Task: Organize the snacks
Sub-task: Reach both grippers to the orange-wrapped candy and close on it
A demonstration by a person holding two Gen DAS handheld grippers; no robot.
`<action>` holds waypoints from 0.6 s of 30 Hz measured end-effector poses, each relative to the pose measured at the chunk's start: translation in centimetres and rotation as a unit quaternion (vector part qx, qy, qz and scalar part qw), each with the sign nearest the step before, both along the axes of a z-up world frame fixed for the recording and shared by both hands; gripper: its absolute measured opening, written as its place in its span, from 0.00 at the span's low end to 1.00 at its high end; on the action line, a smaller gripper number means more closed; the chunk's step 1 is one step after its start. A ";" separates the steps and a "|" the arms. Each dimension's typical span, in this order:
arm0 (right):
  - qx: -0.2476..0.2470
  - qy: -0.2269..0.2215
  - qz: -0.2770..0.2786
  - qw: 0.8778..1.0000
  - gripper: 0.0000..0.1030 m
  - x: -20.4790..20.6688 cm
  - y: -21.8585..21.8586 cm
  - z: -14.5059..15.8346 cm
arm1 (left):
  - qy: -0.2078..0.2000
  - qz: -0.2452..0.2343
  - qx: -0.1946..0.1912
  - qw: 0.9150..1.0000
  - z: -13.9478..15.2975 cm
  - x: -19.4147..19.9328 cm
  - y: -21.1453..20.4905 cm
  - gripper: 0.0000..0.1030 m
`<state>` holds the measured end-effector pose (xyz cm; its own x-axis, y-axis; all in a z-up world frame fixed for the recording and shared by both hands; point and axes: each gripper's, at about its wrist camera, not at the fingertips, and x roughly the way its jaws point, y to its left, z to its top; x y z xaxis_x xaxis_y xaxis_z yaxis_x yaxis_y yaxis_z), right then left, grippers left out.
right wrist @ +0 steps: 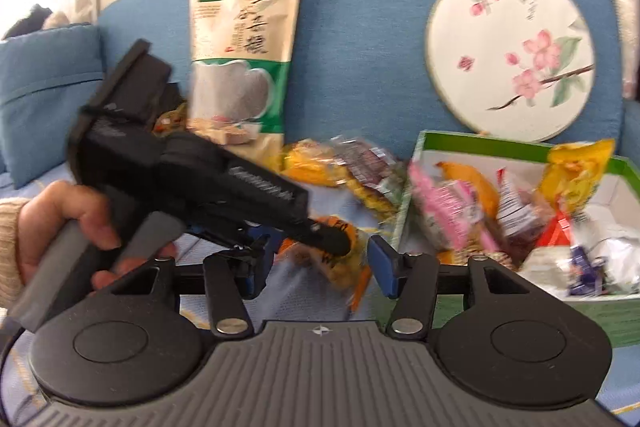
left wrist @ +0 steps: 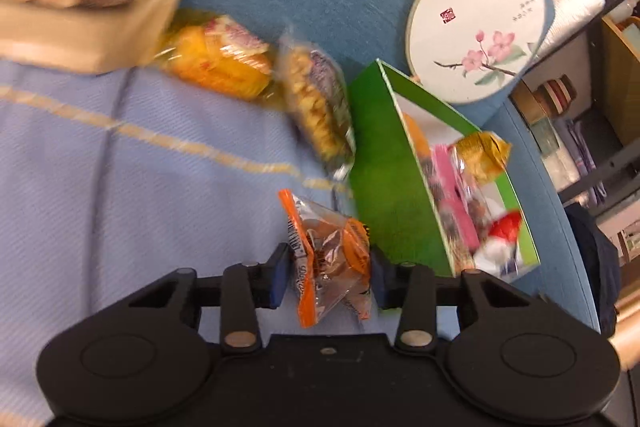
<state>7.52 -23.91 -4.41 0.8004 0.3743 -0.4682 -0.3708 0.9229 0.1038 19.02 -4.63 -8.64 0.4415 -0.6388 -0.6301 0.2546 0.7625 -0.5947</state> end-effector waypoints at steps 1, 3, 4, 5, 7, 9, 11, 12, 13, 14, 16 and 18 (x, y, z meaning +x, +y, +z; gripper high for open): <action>0.006 0.005 0.012 1.000 0.86 -0.1 0.2 0.0 | 0.001 0.003 0.000 1.000 0.0 -0.9 1.0 0.61; 0.012 0.021 0.039 0.999 0.86 -0.2 0.9 -0.3 | -0.002 0.023 0.002 1.000 0.0 -2.9 3.1 0.64; 0.013 0.030 0.051 0.998 0.86 -0.1 1.3 -0.6 | -0.002 0.034 0.004 0.999 -0.2 -3.8 4.1 0.69; 0.010 0.041 0.062 0.997 0.86 -0.1 1.9 -0.9 | -0.005 0.050 0.001 0.999 -0.2 -4.7 5.1 0.82; -0.006 0.054 0.079 0.995 0.87 -0.2 3.1 -1.6 | -0.007 0.083 -0.017 0.996 -0.3 -6.5 7.1 0.90; -0.024 0.061 0.094 0.993 0.87 -0.4 4.2 -2.4 | -0.009 0.115 -0.036 0.993 -0.1 -7.8 8.3 0.97; -0.034 0.061 0.105 0.992 0.87 -0.7 5.2 -3.1 | -0.019 0.149 -0.045 0.988 0.3 -9.1 9.1 0.99; -0.039 0.059 0.109 0.992 0.87 -0.9 5.6 -3.3 | -0.031 0.161 -0.049 0.985 0.6 -9.8 9.3 1.00; -0.041 0.054 0.111 0.992 0.87 -1.0 5.7 -3.5 | -0.045 0.169 -0.056 0.983 0.8 -10.3 9.2 1.00; -0.041 0.050 0.111 0.992 0.87 -1.0 5.8 -3.6 | -0.052 0.170 -0.059 0.982 0.9 -10.4 8.8 1.00; -0.039 0.046 0.106 0.993 0.86 -0.9 5.8 -3.8 | -0.051 0.150 -0.050 0.986 1.1 -9.7 7.9 1.00; -0.030 0.042 0.096 0.994 0.86 -0.8 5.3 -3.8 | -0.052 0.138 -0.051 0.988 1.0 -9.0 7.5 1.00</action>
